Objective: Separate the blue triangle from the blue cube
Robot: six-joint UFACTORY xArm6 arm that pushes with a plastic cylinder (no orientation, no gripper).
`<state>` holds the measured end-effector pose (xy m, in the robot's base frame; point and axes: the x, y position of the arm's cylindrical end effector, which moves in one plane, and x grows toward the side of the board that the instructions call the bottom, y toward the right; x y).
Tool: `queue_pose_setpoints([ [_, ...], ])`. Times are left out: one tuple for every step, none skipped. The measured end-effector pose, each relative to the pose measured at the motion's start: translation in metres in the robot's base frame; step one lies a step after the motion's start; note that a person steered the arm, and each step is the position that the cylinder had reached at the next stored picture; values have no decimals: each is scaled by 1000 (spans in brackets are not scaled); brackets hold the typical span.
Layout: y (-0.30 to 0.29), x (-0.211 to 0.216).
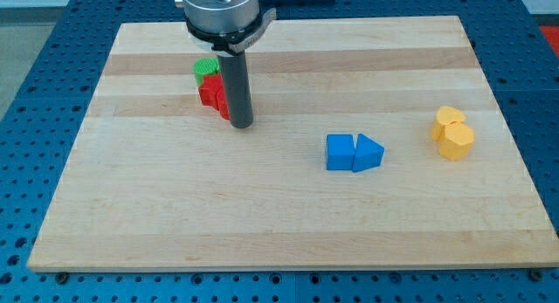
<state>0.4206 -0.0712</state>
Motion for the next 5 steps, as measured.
queue_pose_setpoints([
  [11, 11],
  [25, 57],
  [35, 108],
  [74, 133],
  [129, 122],
])
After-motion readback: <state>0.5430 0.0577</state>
